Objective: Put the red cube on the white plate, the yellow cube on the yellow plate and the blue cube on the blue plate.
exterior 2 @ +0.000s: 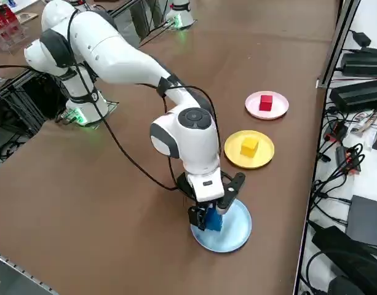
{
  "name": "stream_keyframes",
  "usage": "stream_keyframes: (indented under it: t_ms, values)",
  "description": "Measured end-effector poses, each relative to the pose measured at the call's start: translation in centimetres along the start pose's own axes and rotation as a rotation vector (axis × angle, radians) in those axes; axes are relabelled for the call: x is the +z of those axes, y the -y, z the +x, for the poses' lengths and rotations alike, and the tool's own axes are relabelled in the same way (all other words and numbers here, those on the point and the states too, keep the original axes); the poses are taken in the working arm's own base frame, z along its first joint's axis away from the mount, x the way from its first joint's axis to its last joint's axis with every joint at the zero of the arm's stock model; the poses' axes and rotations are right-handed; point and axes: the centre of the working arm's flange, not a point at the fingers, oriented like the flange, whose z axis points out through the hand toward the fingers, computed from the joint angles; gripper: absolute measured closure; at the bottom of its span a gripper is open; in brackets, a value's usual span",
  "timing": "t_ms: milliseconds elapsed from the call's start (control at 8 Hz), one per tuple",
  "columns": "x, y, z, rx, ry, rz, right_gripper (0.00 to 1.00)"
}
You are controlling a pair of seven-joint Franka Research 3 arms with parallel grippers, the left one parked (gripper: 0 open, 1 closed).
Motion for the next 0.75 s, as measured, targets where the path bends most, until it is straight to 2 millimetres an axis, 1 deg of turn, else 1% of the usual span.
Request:
stream_keyframes:
  t_ms: [125,250,375,500,625,750]
  values:
    - [-0.9,-0.2,0.2,0.011,0.013,0.011,0.0]
    - [-2.7,-0.2,0.4,0.013,0.038,0.019,0.0]
    - [-5.7,0.1,0.9,0.008,0.049,0.024,0.0]
    - [-9.8,0.9,1.3,-0.002,0.056,0.029,0.0]
    - [-14.5,2.2,1.6,-0.024,0.058,0.035,0.0]
    - [-19.5,4.8,1.6,-0.061,0.054,0.044,0.0]
